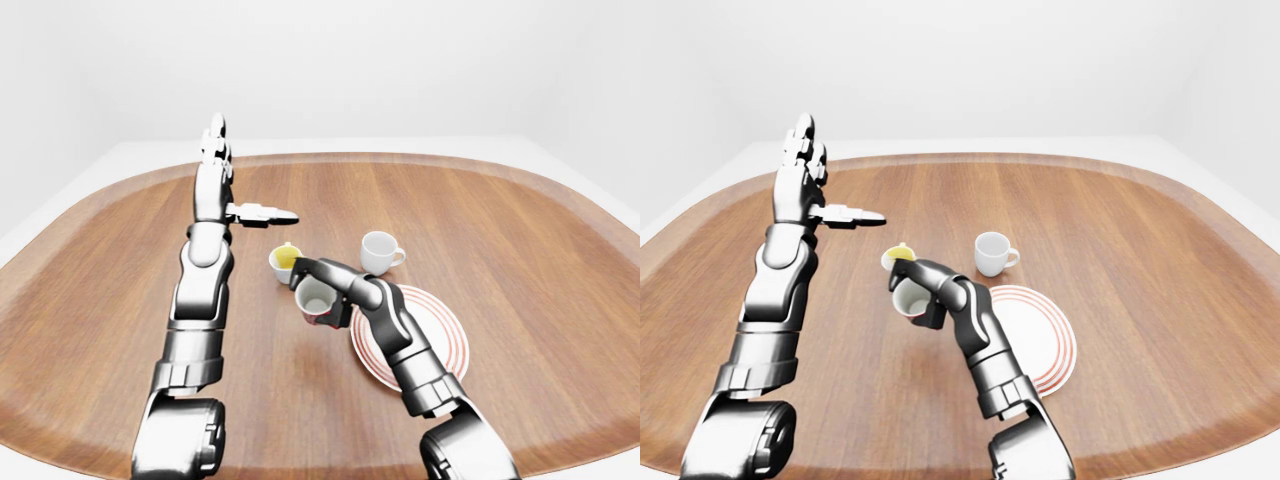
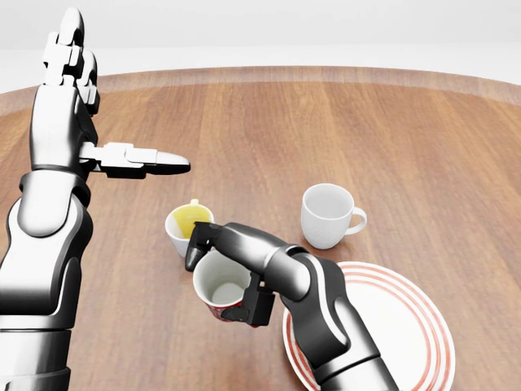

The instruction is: Pick up the red mug and put it on the plate

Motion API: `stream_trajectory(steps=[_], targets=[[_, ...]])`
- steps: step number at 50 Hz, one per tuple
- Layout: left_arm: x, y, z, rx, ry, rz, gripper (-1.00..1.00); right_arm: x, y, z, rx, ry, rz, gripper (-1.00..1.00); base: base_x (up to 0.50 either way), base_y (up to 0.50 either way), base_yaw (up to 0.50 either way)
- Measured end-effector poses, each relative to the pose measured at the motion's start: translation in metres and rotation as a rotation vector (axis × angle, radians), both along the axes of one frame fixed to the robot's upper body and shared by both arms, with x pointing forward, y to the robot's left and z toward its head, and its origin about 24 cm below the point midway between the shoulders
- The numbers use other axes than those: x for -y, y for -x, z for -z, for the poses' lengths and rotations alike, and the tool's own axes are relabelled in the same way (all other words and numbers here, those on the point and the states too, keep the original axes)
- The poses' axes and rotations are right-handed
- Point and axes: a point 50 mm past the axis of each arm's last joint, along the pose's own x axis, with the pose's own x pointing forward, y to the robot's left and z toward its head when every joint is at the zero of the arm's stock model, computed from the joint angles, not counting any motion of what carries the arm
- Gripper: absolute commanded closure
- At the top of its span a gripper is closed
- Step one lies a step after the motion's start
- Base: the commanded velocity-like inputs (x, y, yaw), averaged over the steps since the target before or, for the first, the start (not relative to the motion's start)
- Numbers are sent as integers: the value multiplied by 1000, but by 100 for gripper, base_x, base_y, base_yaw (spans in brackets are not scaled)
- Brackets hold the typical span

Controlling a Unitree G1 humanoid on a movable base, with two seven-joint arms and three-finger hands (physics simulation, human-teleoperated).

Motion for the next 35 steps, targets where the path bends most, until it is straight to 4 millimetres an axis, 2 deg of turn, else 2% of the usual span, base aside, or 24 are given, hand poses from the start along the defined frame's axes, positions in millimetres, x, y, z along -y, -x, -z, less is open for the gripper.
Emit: stream_trajectory(steps=[35], targets=[[7,1,-2,10,-11,14,-100,47,8,10,-37,36,65,100,0,0,0]])
